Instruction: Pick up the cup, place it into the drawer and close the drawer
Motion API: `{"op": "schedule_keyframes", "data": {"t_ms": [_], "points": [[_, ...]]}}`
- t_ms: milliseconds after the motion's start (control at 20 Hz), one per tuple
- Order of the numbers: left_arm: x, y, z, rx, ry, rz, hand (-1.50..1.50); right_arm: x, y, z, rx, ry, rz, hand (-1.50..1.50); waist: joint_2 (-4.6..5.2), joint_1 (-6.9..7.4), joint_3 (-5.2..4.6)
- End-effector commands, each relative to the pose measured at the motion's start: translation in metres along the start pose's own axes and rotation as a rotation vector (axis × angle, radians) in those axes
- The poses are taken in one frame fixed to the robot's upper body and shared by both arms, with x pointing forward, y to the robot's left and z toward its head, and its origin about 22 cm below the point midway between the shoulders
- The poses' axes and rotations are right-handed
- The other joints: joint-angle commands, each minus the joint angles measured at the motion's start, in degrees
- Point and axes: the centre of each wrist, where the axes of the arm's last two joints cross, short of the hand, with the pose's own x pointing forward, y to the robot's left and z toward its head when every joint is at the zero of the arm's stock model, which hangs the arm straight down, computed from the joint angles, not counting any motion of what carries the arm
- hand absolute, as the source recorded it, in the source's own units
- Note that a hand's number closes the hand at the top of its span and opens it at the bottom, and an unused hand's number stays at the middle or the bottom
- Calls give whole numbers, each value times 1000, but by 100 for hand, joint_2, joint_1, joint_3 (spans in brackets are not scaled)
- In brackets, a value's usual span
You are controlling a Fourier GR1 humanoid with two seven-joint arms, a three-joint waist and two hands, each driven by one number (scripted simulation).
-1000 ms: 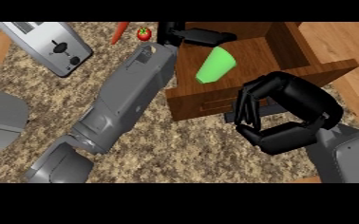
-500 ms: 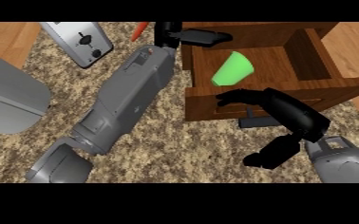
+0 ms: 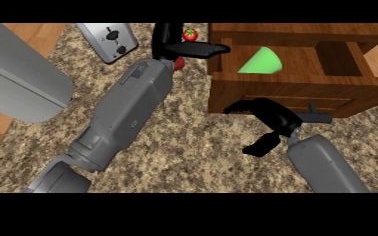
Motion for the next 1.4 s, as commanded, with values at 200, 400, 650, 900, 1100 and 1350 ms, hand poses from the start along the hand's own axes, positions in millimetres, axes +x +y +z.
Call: {"op": "schedule_keyframes", "data": {"t_ms": [200, 400, 650, 900, 1100, 1350], "points": [[-4, 46, 16, -14, 3, 20, -150, -54, -13, -33, -65, 58, 15, 150, 54, 333, 12], [-1, 53, 22, -10, 7, 37, -150, -66, -51, -30, -196, 40, -27, 150, 54, 536, 20], [3, 75, 28, -32, 4, 47, -150, -60, -110, -25, -377, 15, -63, 150, 127, 713, 26], [-1, 71, 35, -49, 18, 61, -150, -48, -148, -21, -461, 55, -84, 150, 139, 799, 19], [6, 92, 35, -66, 7, 54, -150, -51, -162, -9, -484, 42, -106, 150, 208, 897, 18], [-1, 100, 45, -69, 23, 67, -150, -49, -179, 5, -499, 21, -143, 150, 222, 999, 8]]}}
